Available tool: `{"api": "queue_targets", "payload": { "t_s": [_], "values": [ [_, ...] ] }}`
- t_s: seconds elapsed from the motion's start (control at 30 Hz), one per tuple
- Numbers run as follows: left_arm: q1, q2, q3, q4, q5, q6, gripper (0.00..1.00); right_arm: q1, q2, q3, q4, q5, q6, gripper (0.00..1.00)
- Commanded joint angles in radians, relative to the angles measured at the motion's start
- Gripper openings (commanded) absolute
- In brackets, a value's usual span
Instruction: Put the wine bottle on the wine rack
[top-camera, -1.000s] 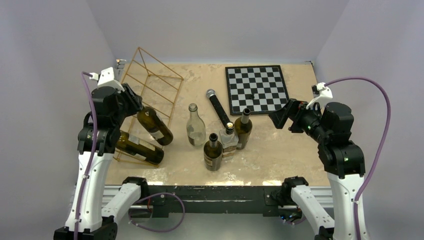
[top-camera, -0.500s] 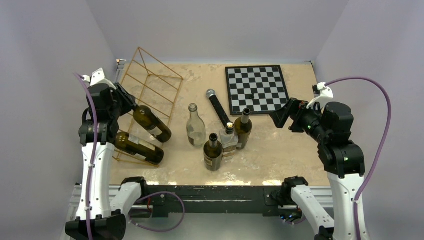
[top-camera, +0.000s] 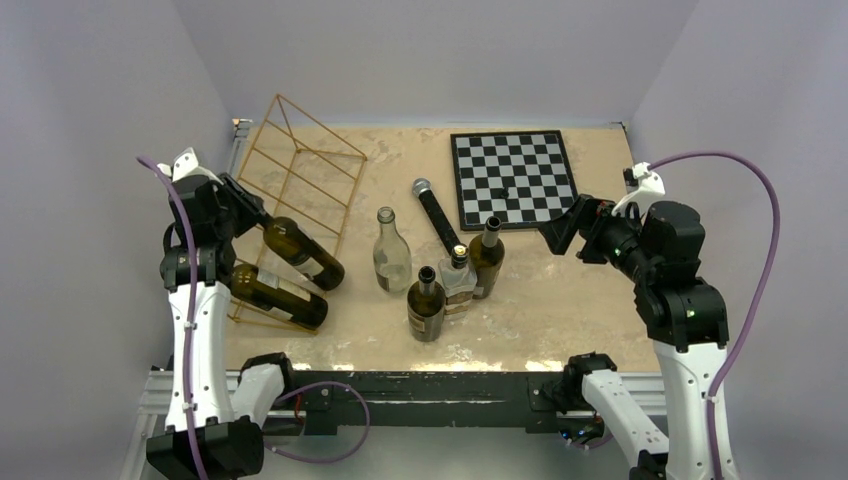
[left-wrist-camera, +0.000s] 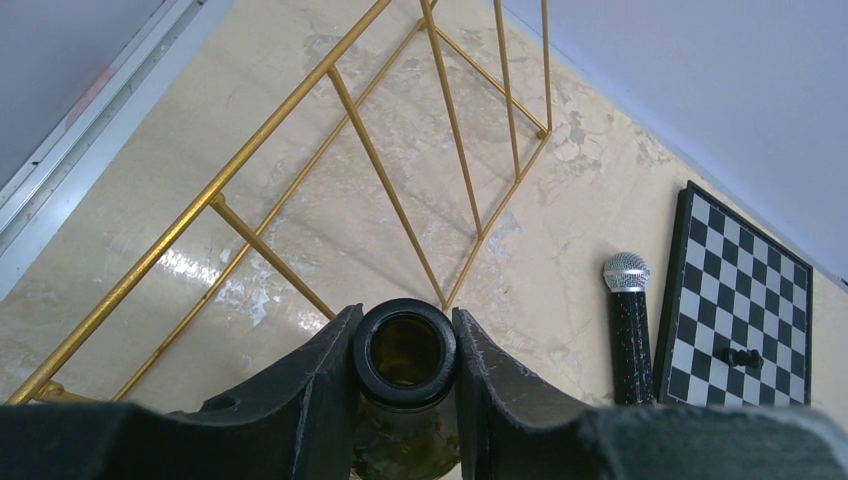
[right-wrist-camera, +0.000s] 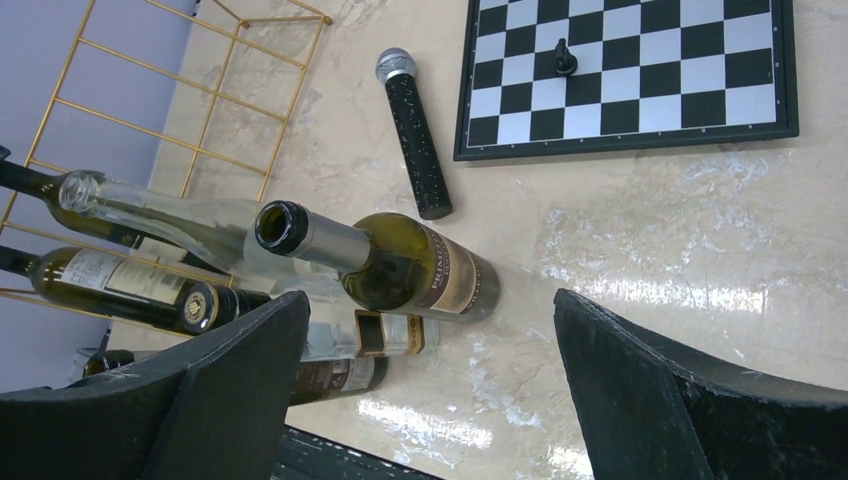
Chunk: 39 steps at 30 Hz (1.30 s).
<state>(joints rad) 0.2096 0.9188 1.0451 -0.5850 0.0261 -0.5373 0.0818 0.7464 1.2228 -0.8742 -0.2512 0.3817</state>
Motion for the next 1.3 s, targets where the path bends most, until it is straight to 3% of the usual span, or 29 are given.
{"api": "queue_targets", "payload": {
  "t_s": [0.0, 0.47, 0.83, 1.1, 1.27],
  "values": [
    [0.024, -0.025, 0.012, 0.096, 0.025, -0.036, 0.00, -0.006, 0.007, 0.016, 0.013, 0.010, -0.003, 0.98],
    [0.031, -0.049, 0.040, 0.062, -0.060, -0.036, 0.00, -0.006, 0.013, 0.016, 0.018, 0.000, 0.000, 0.97],
    [0.036, -0.009, 0.005, 0.074, -0.031, -0.054, 0.01, -0.006, 0.006, 0.007, 0.018, 0.008, -0.002, 0.97],
    [0.044, -0.008, -0.017, 0.047, -0.044, -0.071, 0.26, -0.006, 0.008, 0.003, 0.019, 0.003, 0.000, 0.97],
    [0.054, -0.010, -0.044, 0.025, -0.065, -0.107, 0.33, -0.005, 0.005, 0.001, 0.020, 0.003, 0.000, 0.97]
  ]
}}
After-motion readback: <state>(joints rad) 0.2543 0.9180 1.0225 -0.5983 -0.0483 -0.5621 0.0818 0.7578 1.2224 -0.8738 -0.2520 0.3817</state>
